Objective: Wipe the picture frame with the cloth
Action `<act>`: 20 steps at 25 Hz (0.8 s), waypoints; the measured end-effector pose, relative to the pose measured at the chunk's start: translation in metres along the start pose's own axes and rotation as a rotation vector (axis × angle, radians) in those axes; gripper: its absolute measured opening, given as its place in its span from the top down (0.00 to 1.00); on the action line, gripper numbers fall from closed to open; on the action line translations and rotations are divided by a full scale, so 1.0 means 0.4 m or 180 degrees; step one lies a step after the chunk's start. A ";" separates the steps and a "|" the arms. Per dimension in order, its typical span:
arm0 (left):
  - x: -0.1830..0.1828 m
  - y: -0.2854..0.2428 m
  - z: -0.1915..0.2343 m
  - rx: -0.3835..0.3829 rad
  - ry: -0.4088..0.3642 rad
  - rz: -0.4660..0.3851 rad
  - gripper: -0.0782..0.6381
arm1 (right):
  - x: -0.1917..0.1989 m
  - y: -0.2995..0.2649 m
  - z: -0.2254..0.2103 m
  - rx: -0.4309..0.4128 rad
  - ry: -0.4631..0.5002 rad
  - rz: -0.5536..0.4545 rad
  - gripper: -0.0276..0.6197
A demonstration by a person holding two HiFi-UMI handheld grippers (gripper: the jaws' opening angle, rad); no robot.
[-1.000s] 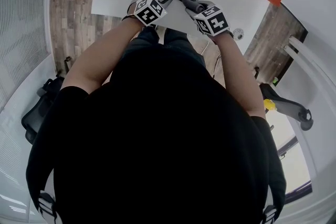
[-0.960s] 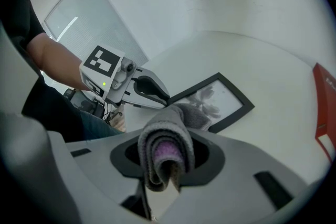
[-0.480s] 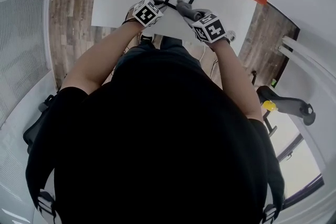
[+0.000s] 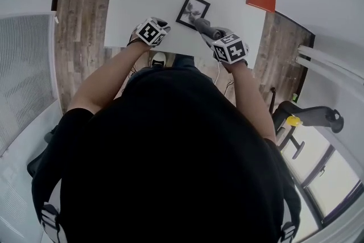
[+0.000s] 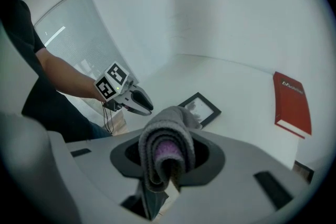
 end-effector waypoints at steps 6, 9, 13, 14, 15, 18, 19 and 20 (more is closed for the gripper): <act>0.019 0.146 0.018 -0.0109 0.0184 -0.0390 0.78 | -0.027 0.083 0.026 0.0164 -0.0161 -0.0406 0.78; 0.022 0.223 0.039 -0.0220 0.0237 -0.0565 0.78 | -0.040 0.125 0.035 0.0260 -0.0218 -0.0615 0.77; -0.017 0.335 0.056 -0.0447 0.0180 -0.0901 0.78 | -0.045 0.183 0.053 0.0385 -0.0274 -0.0872 0.78; -0.033 0.362 0.058 -0.0494 0.0163 -0.1000 0.78 | -0.047 0.198 0.058 0.0407 -0.0288 -0.0936 0.77; -0.049 0.386 0.059 -0.0531 0.0140 -0.1093 0.78 | -0.049 0.210 0.063 0.0420 -0.0305 -0.0998 0.78; -0.091 0.442 0.054 -0.0578 0.0029 -0.1297 0.78 | -0.049 0.234 0.082 0.0405 -0.0375 -0.1150 0.77; -0.100 0.456 0.048 -0.0575 -0.0013 -0.1340 0.78 | -0.046 0.238 0.090 0.0399 -0.0394 -0.1188 0.77; -0.107 0.466 0.041 -0.0566 -0.0059 -0.1373 0.78 | -0.042 0.243 0.098 0.0402 -0.0403 -0.1222 0.78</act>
Point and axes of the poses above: the fingertips, and each gripper's own axes: y backward along the fingers, z to its left, x out of its underside, the point moved 7 cm from there along y, backward along the fingers, and after that the axes turned 14 degrees about -y, right-handed, at the moved point
